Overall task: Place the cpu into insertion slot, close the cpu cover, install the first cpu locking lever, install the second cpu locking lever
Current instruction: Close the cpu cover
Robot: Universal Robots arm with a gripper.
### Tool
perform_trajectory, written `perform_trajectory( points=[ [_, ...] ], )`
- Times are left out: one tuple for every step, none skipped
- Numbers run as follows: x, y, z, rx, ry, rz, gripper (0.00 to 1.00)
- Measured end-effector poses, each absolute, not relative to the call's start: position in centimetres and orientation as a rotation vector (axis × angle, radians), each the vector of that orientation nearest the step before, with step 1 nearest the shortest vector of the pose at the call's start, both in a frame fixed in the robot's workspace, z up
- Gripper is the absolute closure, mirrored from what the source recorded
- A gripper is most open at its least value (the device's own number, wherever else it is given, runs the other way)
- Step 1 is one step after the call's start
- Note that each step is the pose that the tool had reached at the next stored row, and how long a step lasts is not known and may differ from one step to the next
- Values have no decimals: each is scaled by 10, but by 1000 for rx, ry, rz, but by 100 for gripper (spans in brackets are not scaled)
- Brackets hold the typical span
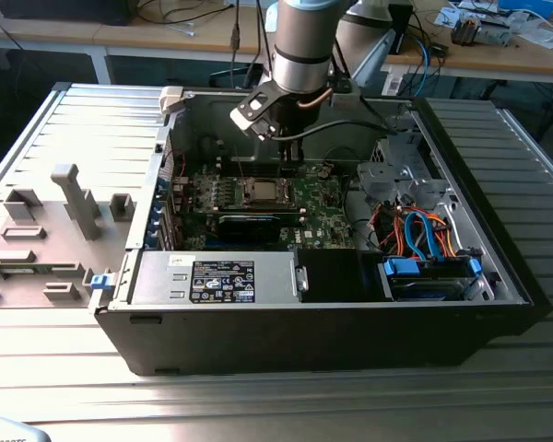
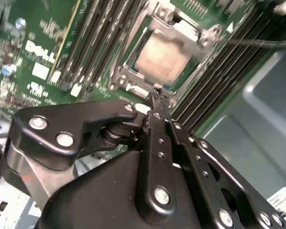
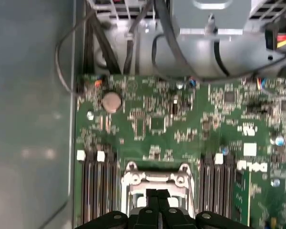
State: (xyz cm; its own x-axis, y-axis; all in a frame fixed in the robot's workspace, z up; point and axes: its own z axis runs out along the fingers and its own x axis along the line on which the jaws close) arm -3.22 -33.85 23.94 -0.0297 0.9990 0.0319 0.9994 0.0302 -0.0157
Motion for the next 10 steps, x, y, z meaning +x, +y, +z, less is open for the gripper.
perform_trajectory(
  points=[
    [-37,-339,239,-2164,-2231,-17,89],
    [-41,-339,238,-2164,-2231,-18,89],
    [-46,-339,237,-2164,-2231,-18,89],
    [-50,-339,235,-2165,-2231,-18,89],
    [-54,-339,233,-2165,-2231,-18,89],
    [-57,-339,231,-2165,-2231,-18,89],
    [-60,-339,229,-2165,-2231,-18,89],
    [-62,-339,228,-2165,-2231,-18,89],
    [-63,-339,226,-2165,-2231,-18,89],
    [-65,-339,224,-2165,-2231,-18,89]
  ],
)
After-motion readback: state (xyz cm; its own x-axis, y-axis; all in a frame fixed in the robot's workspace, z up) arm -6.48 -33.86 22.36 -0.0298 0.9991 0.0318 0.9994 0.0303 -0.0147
